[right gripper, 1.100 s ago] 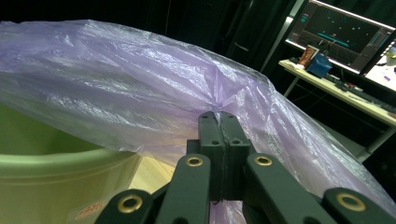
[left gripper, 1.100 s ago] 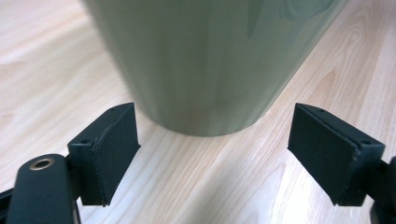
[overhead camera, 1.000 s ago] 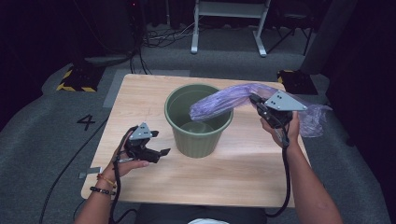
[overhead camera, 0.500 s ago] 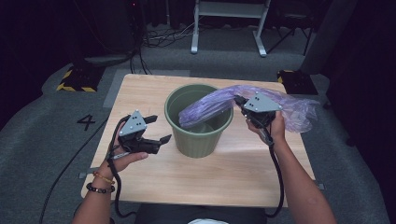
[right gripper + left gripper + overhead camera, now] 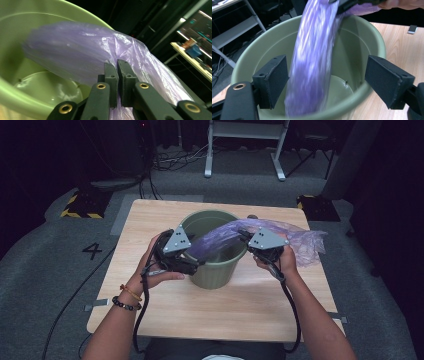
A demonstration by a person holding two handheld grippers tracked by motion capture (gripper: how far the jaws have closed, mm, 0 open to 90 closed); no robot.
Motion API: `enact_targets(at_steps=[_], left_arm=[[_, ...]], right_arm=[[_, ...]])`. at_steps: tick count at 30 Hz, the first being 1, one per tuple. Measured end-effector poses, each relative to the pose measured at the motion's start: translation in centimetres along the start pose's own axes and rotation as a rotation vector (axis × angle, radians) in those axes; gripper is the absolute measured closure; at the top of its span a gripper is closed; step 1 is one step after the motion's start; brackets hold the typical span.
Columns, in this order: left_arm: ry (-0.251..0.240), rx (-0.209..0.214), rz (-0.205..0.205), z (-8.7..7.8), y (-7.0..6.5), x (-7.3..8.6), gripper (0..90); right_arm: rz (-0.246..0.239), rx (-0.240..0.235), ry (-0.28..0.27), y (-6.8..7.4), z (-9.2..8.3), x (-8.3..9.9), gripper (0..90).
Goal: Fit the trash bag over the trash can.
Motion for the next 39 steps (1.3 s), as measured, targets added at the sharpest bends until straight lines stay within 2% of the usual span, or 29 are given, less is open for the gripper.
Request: enact_targets(at_steps=[5, 6, 9, 11, 12, 15, 17, 20, 22, 24, 26, 30, 33, 36, 39], left_arm=[[0.014, 0.0, 0.026, 1.1, -0.2, -1.5, 21.5], [0.017, 0.003, 0.035, 1.3, -0.3, -1.7, 24.4], [0.059, -0.05, 0.064, 2.0, -0.2, -2.1, 34.0], [0.083, -0.094, 0.089, 2.4, 0.0, -2.3, 44.4], [0.092, -0.102, 0.106, 2.6, 0.0, -2.2, 49.6], [0.113, -0.091, 0.123, 3.3, -0.2, -1.9, 60.7], [0.096, -0.071, 0.131, 3.5, -0.4, -1.9, 70.5], [0.09, -0.072, 0.139, 3.8, -0.6, -1.7, 84.8], [0.082, -0.072, 0.139, 3.8, -0.5, -1.6, 89.3], [0.075, -0.075, 0.13, 3.8, -0.4, -1.6, 89.9], [0.078, -0.083, 0.12, 3.7, -0.1, -1.4, 90.0], [0.091, -0.097, 0.109, 3.3, 0.5, -1.1, 90.0], [0.092, -0.1, 0.104, 3.1, 0.8, -0.9, 90.0], [0.108, -0.116, 0.117, 2.9, 1.2, -0.7, 90.0], [0.112, -0.115, 0.104, 2.6, 1.6, -0.2, 90.0]], right_arm=[[-0.051, -0.041, -0.017, 1.2, -0.3, -0.7, 85.3], [-0.062, -0.049, -0.021, 1.4, -0.3, -0.8, 85.2], [-0.084, -0.069, -0.034, 2.0, -0.5, -1.2, 85.3], [-0.097, -0.087, -0.052, 2.3, -0.7, -1.3, 85.5], [-0.104, -0.094, -0.06, 2.5, -0.9, -1.4, 85.5], [-0.115, -0.109, -0.079, 2.7, -1.3, -1.5, 84.8], [-0.127, -0.117, -0.102, 2.9, -1.6, -1.6, 83.8], [-0.131, -0.122, -0.111, 3.0, -1.8, -1.6, 81.2], [-0.122, -0.123, -0.113, 3.0, -1.9, -1.5, 76.5], [-0.105, -0.119, -0.116, 2.9, -2.2, -1.3, 70.0], [-0.086, -0.089, -0.117, 2.6, -2.5, -1.1, 59.1], [-0.051, -0.056, -0.096, 1.8, -3.5, -0.2, 46.3], [-0.04, -0.003, -0.074, 1.2, -4.6, 0.5, 43.1], [-0.05, 0.085, -0.037, 0.4, -5.6, 1.7, 39.5], [-0.024, 0.1, -0.013, -0.2, -6.1, 3.1, 36.2]])
Point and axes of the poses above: each handheld gripper's, and its own axes: z roughly forward along the jaws, x roughly out of its underside, y roughly to its left, the point moved 8 cm from there along z, roughly forward along the jaws, and after that the axes turned 9 degrees about y, right-handed, at the moved point
